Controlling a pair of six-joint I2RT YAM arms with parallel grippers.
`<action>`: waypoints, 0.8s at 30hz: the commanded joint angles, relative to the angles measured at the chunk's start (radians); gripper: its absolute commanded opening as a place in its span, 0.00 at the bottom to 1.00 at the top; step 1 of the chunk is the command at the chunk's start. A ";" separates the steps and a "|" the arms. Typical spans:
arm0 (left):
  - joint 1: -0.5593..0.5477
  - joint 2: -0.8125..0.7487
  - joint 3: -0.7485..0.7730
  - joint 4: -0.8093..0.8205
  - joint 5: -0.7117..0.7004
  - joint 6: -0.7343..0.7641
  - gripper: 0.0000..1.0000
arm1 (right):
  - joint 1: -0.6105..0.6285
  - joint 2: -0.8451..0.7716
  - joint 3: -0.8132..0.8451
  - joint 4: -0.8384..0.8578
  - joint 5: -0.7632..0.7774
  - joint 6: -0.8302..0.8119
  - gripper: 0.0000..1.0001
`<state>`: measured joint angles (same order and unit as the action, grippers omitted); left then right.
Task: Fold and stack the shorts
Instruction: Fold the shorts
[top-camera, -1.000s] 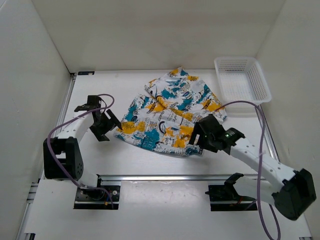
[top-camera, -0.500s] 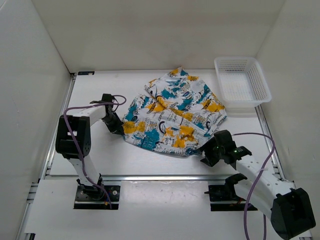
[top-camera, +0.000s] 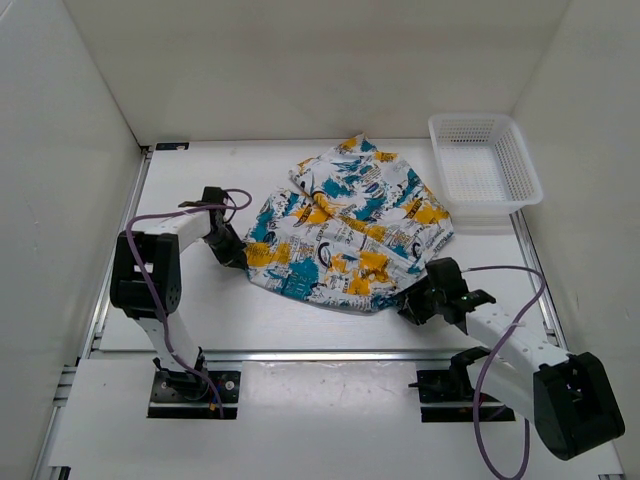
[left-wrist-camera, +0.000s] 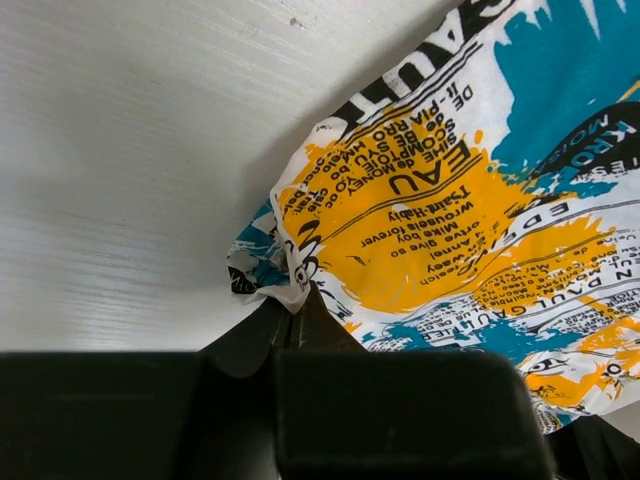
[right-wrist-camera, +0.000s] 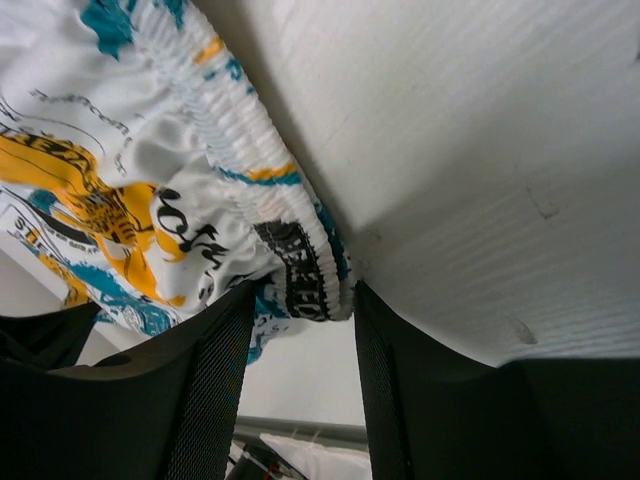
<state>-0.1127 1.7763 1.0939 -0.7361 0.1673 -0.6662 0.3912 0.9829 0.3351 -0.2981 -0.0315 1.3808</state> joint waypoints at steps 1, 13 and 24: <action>0.001 -0.064 0.008 0.014 -0.012 -0.001 0.10 | -0.011 0.003 -0.005 0.024 0.064 0.006 0.49; 0.001 -0.074 0.007 0.014 0.009 -0.019 0.10 | -0.020 0.086 0.024 0.088 0.030 -0.029 0.02; 0.033 -0.250 0.464 -0.242 -0.009 -0.001 0.10 | -0.130 0.037 0.706 -0.222 0.109 -0.571 0.00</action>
<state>-0.1024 1.6798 1.3769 -0.8902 0.1741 -0.6781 0.2848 1.0084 0.7982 -0.4538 0.0723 1.0687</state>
